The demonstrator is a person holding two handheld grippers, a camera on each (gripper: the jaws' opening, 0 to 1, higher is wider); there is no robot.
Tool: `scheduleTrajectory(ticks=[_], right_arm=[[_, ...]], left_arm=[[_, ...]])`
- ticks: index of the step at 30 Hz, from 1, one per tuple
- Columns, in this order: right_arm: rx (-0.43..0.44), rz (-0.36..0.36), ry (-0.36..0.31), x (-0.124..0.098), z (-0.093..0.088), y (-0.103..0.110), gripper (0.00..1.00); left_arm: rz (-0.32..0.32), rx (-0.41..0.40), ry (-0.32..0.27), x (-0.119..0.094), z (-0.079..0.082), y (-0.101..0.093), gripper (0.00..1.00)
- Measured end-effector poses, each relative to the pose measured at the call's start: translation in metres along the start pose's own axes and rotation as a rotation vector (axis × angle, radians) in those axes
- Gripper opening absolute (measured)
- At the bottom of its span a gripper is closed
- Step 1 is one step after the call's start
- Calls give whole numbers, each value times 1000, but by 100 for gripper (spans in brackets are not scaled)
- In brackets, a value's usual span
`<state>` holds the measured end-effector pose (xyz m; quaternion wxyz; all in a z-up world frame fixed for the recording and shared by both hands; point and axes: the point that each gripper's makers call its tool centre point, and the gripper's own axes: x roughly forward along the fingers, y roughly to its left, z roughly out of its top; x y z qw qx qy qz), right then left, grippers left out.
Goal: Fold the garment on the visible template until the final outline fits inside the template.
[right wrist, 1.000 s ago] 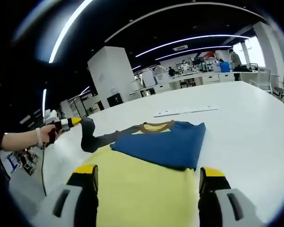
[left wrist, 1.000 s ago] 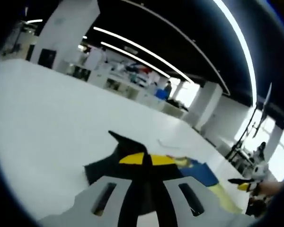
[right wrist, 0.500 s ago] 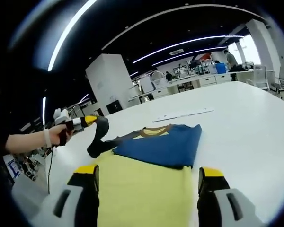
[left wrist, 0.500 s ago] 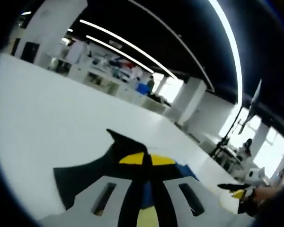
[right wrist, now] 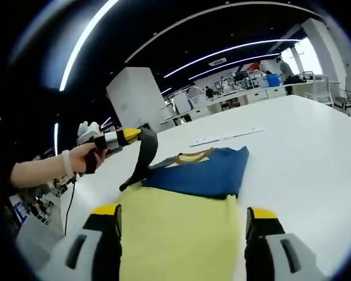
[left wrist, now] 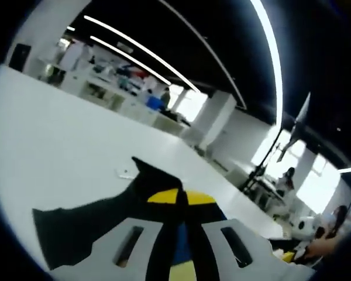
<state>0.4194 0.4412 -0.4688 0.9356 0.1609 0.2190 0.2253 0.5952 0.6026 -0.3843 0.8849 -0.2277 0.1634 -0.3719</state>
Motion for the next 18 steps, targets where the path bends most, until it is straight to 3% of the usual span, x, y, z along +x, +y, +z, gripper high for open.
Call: scheduleTrajectory(ticks=[8,18], right_arm=[[35,-4,-13,-7,-7,-3,88],[91,-15,-34,-23,-16,-13,88]], left_arm=[[-45,11,25,30,-13,-29,0],[-119,9,109,58,-54,-65,0]])
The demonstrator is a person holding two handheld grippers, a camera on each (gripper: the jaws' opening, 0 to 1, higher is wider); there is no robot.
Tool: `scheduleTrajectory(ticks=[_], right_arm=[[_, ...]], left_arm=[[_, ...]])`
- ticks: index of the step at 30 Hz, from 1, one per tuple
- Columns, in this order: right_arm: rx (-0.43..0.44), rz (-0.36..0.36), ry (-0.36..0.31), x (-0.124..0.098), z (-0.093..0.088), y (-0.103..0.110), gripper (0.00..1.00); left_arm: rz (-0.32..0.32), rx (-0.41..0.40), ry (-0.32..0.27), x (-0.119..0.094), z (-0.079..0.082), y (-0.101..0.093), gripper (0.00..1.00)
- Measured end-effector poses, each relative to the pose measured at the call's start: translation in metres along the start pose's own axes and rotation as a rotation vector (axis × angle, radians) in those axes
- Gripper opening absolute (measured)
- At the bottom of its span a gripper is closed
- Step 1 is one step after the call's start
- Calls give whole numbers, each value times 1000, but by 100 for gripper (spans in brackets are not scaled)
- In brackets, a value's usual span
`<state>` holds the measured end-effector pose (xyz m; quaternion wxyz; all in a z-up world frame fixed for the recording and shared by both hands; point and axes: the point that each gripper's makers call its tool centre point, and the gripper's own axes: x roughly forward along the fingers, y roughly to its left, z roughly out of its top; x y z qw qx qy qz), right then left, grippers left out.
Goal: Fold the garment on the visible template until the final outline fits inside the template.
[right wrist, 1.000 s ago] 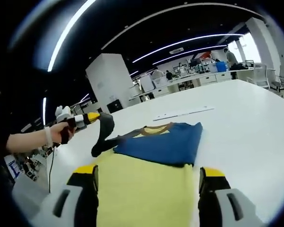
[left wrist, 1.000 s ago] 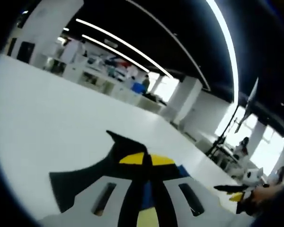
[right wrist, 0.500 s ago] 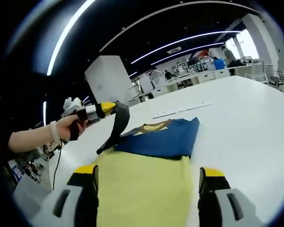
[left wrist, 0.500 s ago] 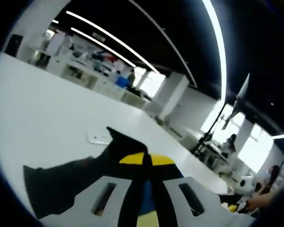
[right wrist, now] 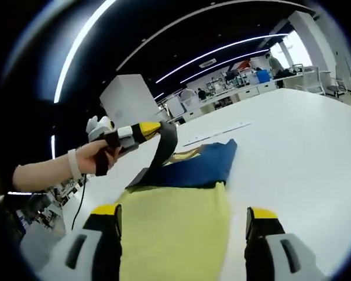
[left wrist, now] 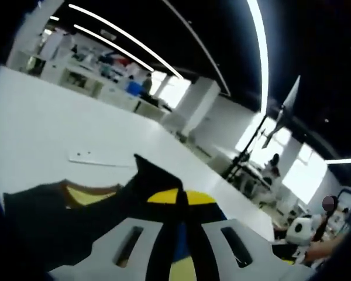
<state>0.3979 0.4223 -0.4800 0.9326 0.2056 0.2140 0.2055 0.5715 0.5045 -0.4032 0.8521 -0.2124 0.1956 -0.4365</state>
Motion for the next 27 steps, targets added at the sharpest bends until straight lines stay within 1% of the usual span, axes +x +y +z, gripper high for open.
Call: scheduleTrajectory(ticks=[2,4,6,7,8,9,11,13,15,17,21,27], right_arm=[[10,-2,-5,-2,-2,-1,88],[13,-3,-3,-2,-4,-2,88],[20,1,-1,-1,-5,-1,88],[20,2,0,-1,-6,-1,88],[19,3,0,-1,-6,-1,88],[18,4,-1,-2,-6,0,88],[22,7,-3,-2,-7,0,88],[24,7,-5,-3,-7,-1,88],[29,7,-4,-3,-9,-1,88],[48,13,-12,-4,-9,0,88],[58,24,-28,-4,-7,4,88],[38,31,-23,-3,-8,7,88]], left_arm=[[-11,-7,8,4,-5,-6,0],[-36,-27,17,10,-10,-15,0],[-49,37,53,16,-18,-21,0],[-48,29,55,19,-21,-22,0],[-59,-1,62,23,-25,-25,0],[-60,2,63,25,-27,-24,0],[-49,12,95,30,-38,-20,0],[-48,0,113,33,-47,-19,0],[-51,7,145,35,-59,-19,0],[-52,3,166,37,-68,-17,0],[-45,-7,195,40,-83,-14,0],[-36,-27,216,44,-92,-11,0]])
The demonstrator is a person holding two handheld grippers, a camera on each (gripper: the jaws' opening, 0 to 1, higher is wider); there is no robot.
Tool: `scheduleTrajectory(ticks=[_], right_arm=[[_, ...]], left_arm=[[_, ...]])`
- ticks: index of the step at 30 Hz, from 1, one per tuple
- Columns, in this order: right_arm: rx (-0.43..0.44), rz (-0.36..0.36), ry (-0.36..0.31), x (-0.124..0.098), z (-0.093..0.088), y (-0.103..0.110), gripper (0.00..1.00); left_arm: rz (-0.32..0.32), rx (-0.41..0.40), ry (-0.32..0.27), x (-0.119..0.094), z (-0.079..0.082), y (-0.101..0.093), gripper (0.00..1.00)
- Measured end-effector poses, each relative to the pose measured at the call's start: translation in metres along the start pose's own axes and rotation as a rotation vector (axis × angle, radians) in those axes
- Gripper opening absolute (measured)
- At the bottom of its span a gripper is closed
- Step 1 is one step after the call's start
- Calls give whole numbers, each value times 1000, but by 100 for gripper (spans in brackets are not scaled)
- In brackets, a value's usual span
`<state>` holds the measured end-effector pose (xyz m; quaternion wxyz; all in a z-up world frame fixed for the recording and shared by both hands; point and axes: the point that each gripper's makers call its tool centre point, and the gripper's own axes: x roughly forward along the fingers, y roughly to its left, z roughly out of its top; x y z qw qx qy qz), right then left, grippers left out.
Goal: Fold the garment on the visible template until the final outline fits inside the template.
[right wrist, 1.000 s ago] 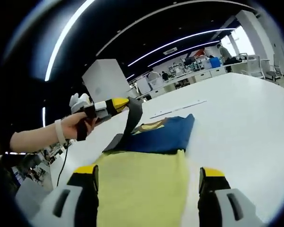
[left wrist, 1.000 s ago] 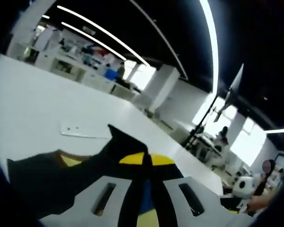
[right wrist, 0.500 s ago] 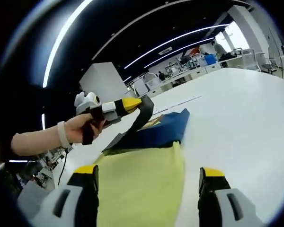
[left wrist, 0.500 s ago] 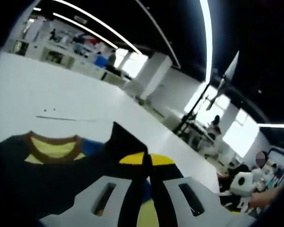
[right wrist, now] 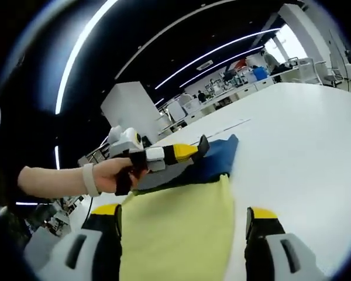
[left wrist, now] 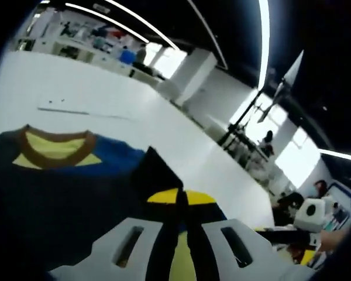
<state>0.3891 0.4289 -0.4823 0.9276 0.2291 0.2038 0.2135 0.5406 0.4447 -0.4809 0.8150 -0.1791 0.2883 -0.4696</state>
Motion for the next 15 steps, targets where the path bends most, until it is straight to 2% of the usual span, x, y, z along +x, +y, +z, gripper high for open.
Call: scheduleTrajectory(ticks=[7,15], right_arm=[[7,-4,-8,-1,2,-3,88],[10,-6,2,-4,0,-3,88]], left_arm=[[9,-16,-6,9,1,1,0],[-16,11,42,10,-11,-5,0]])
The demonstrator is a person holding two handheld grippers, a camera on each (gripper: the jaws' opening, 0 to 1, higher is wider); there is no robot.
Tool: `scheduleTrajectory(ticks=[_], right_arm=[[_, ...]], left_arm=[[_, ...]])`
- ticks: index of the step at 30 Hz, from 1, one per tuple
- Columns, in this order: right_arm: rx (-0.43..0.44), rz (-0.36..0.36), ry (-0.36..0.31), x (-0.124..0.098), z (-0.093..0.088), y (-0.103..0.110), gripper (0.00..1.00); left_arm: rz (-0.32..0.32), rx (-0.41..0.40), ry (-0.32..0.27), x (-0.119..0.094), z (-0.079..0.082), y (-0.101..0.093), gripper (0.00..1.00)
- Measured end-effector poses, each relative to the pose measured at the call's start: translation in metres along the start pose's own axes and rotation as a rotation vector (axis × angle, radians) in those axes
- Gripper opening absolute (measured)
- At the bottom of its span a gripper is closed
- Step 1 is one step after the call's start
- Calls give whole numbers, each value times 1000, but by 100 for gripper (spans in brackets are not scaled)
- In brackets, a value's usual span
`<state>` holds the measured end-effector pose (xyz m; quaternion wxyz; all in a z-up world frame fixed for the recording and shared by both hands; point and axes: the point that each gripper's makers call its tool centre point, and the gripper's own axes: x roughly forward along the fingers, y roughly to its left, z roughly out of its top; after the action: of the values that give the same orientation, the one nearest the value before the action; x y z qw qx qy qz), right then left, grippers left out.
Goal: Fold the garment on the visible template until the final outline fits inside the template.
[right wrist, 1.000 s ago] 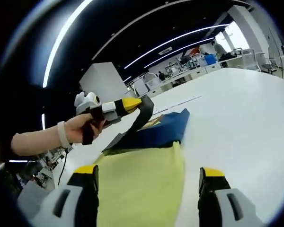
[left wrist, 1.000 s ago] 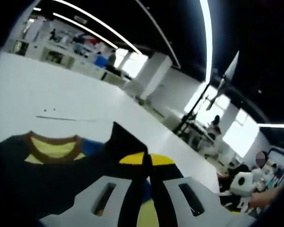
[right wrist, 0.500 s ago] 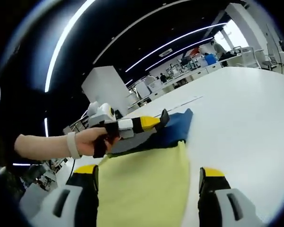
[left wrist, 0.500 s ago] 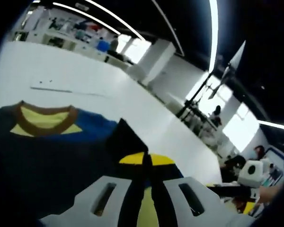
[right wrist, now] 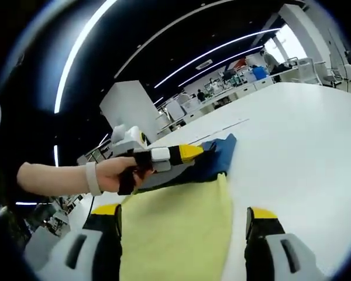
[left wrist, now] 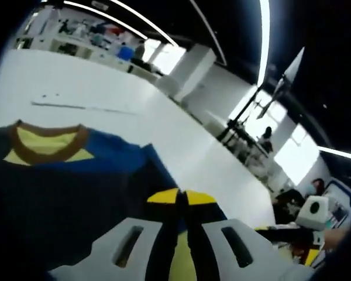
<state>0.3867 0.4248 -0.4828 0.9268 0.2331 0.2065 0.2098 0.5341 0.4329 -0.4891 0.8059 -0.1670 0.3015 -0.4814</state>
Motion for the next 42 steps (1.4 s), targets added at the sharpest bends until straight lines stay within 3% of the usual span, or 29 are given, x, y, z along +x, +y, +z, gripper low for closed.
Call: scheduleTrajectory(ticks=[4,9,15,21,26,36,42], right_arm=[[0,-2,0,0,0,0,88],[-1,0,10,2,-2,2,88],[-4,8,19,5,-4,5,88],[-17,14,18,5,0,8,88],[-30,16,22,6,2,8,89],[-58,26,35,7,5,16,89],[-89,26,37,6,12,22,89]], left_arm=[[-23,38,13,-3,-3,-2,6],[-37,121,28,-5,-5,-7,39],[-19,191,49,-11,-7,-6,64],[-24,229,48,-22,-2,-7,72],[-5,251,39,-29,4,-5,85],[-5,249,34,-54,7,-7,85],[12,227,0,-80,7,-9,85]])
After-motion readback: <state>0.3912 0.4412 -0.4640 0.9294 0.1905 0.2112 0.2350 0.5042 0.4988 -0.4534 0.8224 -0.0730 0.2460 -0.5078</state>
